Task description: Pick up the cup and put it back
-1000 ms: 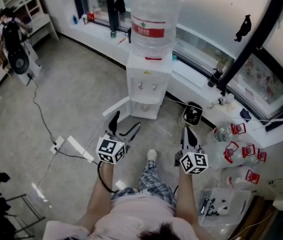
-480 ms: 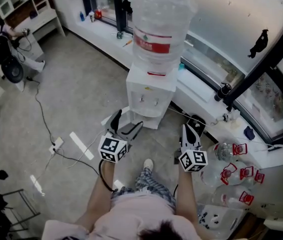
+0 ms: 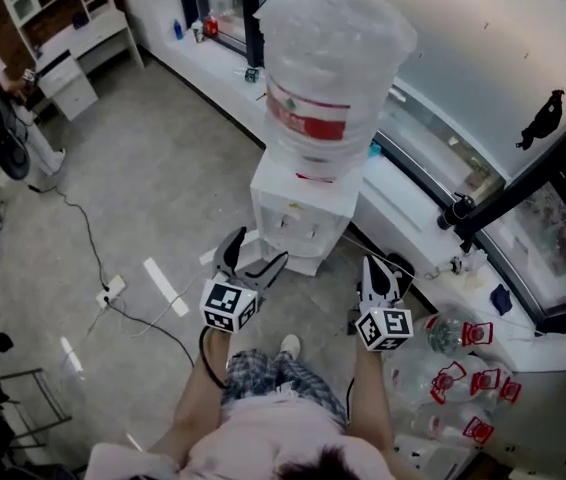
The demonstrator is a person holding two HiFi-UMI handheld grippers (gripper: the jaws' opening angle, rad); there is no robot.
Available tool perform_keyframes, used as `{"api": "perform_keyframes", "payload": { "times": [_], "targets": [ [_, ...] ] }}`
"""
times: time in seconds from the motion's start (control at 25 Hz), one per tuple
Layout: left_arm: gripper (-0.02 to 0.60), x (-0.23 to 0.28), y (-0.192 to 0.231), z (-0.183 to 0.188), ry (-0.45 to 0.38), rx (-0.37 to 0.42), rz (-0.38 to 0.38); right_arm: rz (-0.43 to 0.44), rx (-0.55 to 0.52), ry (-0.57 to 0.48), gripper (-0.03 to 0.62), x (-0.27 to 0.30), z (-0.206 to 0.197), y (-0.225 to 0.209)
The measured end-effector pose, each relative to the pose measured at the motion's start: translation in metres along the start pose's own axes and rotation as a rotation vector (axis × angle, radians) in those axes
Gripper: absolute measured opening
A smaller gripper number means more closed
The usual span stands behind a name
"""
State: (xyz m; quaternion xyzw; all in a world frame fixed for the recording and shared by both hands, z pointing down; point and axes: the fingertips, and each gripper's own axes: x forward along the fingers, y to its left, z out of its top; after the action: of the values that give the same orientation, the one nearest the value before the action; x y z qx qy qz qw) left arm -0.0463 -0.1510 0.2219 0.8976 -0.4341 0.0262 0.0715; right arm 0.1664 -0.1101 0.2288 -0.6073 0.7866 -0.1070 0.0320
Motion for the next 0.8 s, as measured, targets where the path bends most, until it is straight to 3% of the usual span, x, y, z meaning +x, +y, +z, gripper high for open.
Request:
{"api": "perform_keyframes", "payload": {
  "times": [0.8],
  "targets": [
    [0.408, 0.029, 0.040, -0.012, 0.034, -0.011, -0.014, -0.006, -0.019, 0.034, 0.017, 0.049, -0.014, 0.021]
  ]
}}
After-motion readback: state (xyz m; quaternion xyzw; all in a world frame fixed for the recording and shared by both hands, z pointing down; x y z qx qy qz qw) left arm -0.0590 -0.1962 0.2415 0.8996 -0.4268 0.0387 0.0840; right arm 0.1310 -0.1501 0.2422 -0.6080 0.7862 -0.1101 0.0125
